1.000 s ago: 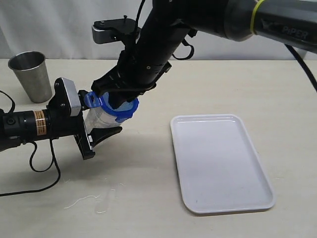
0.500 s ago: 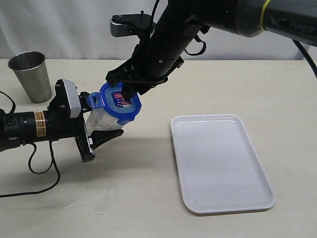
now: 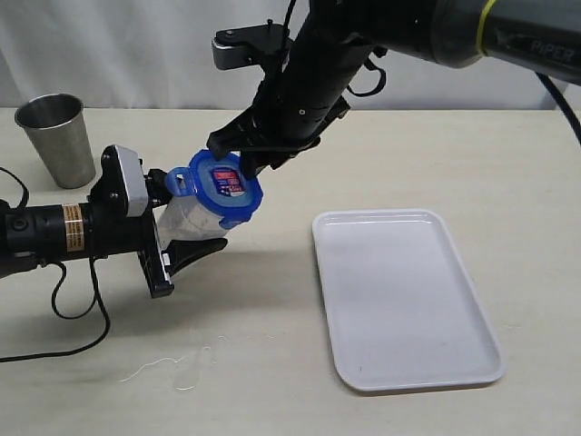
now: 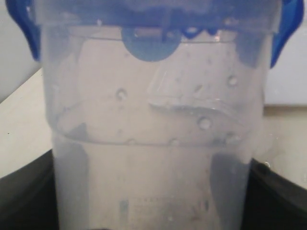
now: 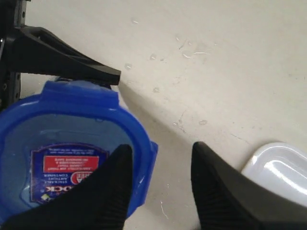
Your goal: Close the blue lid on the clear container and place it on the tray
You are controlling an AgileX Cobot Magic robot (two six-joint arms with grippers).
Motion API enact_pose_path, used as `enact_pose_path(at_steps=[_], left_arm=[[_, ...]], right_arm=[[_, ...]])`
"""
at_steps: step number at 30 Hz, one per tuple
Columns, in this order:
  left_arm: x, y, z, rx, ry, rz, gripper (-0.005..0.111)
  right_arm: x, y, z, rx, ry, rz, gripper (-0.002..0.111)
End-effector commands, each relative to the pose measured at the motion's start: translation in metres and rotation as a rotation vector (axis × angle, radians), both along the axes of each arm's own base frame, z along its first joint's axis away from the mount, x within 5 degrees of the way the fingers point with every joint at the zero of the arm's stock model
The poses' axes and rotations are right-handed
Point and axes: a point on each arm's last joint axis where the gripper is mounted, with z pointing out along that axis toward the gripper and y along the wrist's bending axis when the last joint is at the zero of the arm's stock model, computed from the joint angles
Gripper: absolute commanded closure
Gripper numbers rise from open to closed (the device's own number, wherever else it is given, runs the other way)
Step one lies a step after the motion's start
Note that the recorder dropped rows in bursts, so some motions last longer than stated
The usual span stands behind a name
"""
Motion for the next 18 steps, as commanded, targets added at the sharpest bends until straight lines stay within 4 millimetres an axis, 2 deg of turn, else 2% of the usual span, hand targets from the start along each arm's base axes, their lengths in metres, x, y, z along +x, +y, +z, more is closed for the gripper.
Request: enact_pose_path(at_steps=[1,4,7,9,14,18], left_arm=[[0.002,-0.002,0.010,-0.060,-0.038,0.003,0.107],[0.003,-0.001,0.010,-0.057,-0.034,0.021,0.107],[0.004,-0.001,0.010,-0.059,-0.034,0.026,0.107],[0.004,-0.001,0.010,-0.059,-0.034,0.026,0.107],[0.004,-0.001,0.010,-0.059,-0.034,0.026,0.107],[0.004,-0.001,0.010,-0.059,-0.034,0.026,0.107]], right_arm=[[0.002,0.004,0.029,0.086,-0.054,-0.011,0.069],[-0.005,0.011,0.058,0.228,-0.048,-0.015,0.069],[-0.019,0.022,0.070,0.311,-0.009,0.057,0.069],[-0.032,0.035,0.067,0.278,0.012,0.106,0.069],[-0.046,0.061,0.045,-0.018,-0.158,0.075,0.069],[-0.051,0.067,0.042,-0.030,-0.155,0.076,0.069]])
